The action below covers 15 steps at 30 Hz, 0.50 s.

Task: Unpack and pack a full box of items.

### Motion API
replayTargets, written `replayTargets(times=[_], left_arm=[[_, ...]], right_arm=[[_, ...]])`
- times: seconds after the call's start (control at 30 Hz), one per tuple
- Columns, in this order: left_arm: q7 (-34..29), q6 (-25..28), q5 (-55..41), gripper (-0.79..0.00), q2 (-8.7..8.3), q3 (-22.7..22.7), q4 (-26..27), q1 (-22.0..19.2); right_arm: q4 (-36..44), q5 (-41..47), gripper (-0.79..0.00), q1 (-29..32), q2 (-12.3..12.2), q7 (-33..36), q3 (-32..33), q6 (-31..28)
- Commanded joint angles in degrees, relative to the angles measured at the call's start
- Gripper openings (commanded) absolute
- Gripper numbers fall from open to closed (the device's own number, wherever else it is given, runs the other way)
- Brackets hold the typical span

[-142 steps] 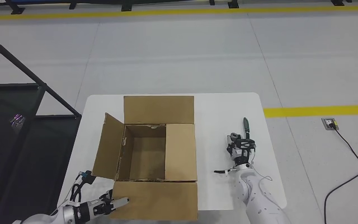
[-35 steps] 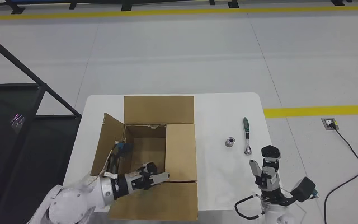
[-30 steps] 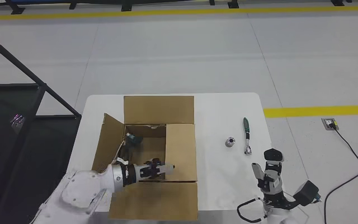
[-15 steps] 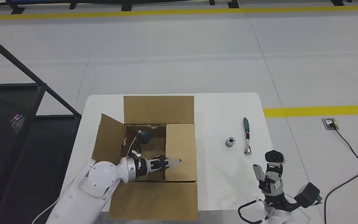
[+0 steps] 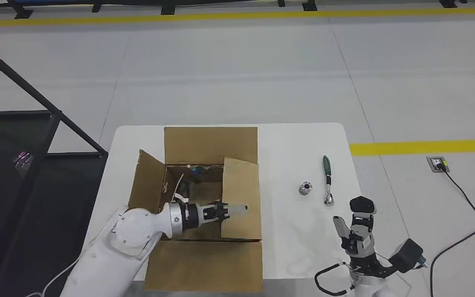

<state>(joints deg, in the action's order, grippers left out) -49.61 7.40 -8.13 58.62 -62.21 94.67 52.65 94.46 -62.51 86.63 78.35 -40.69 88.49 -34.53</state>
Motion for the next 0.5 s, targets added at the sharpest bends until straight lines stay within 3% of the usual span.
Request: replayTargets(times=[0.0, 0.2, 0.47], left_arm=[[1.28, 0.41, -0.83, 0.0, 0.2, 0.11, 1.6, 0.01], [5.74, 1.39, 0.2, 0.0, 1.73, 4.67, 2.84, -2.73], [8.89, 2.5, 1.17, 0.0, 5.73, 15.7, -5.05, -10.56]], right_arm=[[0.02, 0.0, 0.0, -0.02, -0.03, -0.1, -0.08, 0.06], [0.54, -0.34, 0.0, 1.39, -0.17, -1.96, 0.48, 0.42], [0.6, 0.04, 0.0, 3.76, -0.41, -4.72, 1.61, -0.76]])
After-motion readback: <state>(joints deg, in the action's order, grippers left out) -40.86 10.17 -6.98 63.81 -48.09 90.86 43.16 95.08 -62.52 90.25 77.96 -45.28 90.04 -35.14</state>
